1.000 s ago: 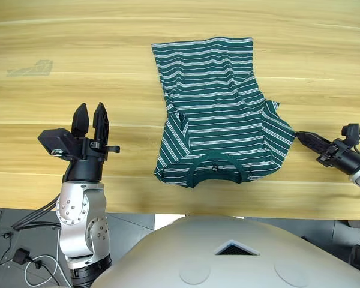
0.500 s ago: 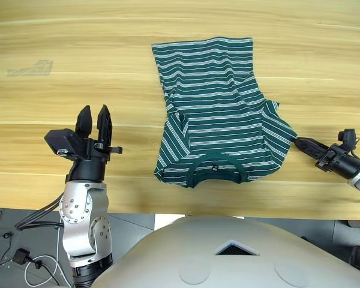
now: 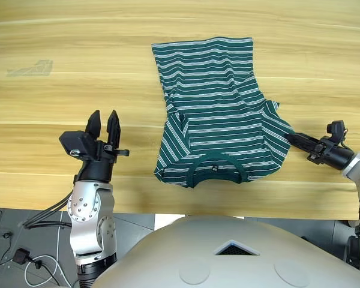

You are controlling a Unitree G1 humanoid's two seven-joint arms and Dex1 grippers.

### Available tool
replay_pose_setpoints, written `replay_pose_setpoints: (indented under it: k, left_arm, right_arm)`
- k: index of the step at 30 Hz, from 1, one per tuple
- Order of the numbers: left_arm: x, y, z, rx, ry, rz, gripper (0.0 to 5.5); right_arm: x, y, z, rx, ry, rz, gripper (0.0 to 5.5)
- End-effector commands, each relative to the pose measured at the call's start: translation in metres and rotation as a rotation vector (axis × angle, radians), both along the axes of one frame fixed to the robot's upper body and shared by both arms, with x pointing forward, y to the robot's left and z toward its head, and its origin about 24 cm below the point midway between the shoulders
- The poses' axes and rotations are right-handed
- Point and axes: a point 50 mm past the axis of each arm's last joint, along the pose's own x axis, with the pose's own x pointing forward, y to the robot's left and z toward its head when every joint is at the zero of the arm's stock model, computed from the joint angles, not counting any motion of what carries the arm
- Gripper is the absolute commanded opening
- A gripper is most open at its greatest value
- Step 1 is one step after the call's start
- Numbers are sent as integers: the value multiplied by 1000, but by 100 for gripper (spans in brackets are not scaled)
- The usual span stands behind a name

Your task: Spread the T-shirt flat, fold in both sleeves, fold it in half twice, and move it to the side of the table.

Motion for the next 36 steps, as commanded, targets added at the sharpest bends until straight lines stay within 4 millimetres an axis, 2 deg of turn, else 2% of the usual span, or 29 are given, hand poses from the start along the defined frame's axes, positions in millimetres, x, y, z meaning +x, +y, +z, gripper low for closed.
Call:
replay_pose_setpoints:
  k: [1,5,10,13,16,21,26,29,36]
  left_arm:
    - [1,-1,-2,15,-1,8,192]
    - [3,-5,-5,11,3,-1,192]
    - [6,-7,-8,13,6,-16,192]
    - [8,-7,-9,17,4,-23,192]
    - [8,-7,-9,17,2,-27,192]
    - [7,-10,-10,19,-2,-26,192]
    - [8,-16,-14,54,6,-43,192]
    - [9,-18,-14,62,7,-49,192]
    - [9,-19,-14,66,8,-48,192]
  right_arm:
    - [4,0,-1,-29,-13,8,68]
    - [6,0,-3,-36,-20,10,5]
    - [7,1,-1,-6,-80,20,5]
    - [10,7,17,92,-183,56,5]
    - [8,16,25,105,-232,123,5]
    - [1,32,21,26,-250,199,5]
    - [1,52,10,-147,-304,252,5]
    - [2,66,14,-148,-355,294,5]
    - [-4,77,8,-234,-364,403,5]
